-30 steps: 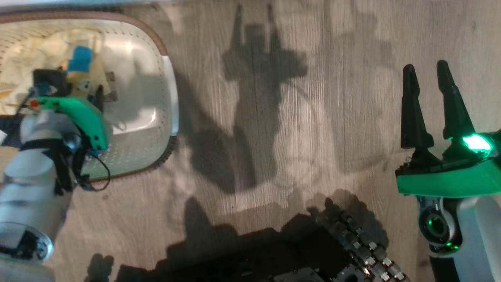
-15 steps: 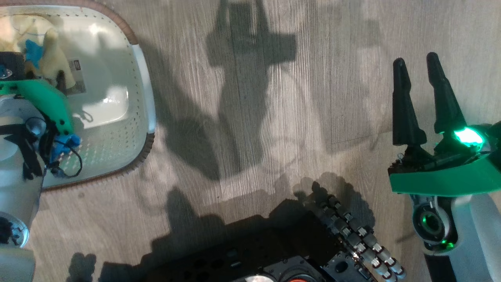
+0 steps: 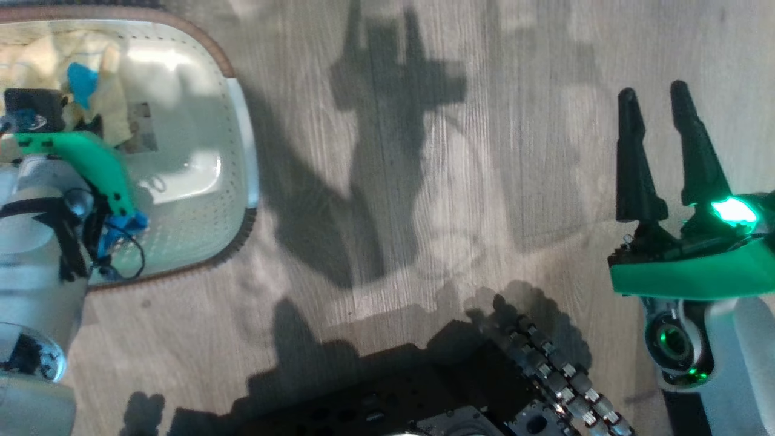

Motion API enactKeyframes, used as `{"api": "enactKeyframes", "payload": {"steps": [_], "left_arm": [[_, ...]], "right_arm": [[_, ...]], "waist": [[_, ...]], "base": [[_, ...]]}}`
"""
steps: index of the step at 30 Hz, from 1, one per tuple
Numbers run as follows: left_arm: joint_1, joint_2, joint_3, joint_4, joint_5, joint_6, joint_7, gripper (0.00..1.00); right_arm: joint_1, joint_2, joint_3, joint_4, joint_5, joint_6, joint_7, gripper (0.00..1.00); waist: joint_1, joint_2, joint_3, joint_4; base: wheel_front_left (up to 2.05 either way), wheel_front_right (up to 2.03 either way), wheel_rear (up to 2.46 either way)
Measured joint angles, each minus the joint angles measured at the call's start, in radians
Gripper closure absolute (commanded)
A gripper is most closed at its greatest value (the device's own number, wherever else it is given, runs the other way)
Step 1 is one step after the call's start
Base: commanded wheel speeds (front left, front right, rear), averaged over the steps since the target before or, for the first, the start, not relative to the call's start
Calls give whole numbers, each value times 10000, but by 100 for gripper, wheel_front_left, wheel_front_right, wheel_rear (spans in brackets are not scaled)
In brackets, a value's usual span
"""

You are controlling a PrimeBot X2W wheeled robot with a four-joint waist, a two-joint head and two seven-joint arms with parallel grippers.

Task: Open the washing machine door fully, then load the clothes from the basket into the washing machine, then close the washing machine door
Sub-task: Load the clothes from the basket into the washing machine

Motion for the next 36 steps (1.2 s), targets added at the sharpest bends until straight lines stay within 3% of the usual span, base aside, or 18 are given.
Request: {"api": "enactKeyframes", "payload": {"steps": [10,19,27,36], "left_arm": [[773,-802,96,-878,-100,190,-667,100],[2824,-934,1342,-4470,188,763,-692,100],[4800,-1406,2405,-7308,769,980,-696,100],[6125,-1779,3235,-9522,1216,1055,-711,100]], "right_arm": [[234,0,-662,88,-886,0,0,0],[809,-2,-1041,192,-1417,0,0,0],[1460,-2,-1298,320,-1837,0,0,0],[2006,-2,-1501,499,-2082,0,0,0]], "waist": [[0,0,-1102,815],[-1,0,-2270,1550],[-1,0,-3426,2125],[-2,0,-4601,2528]], "base": [[0,0,0],[0,0,0],[0,0,0],[0,0,0]]}}
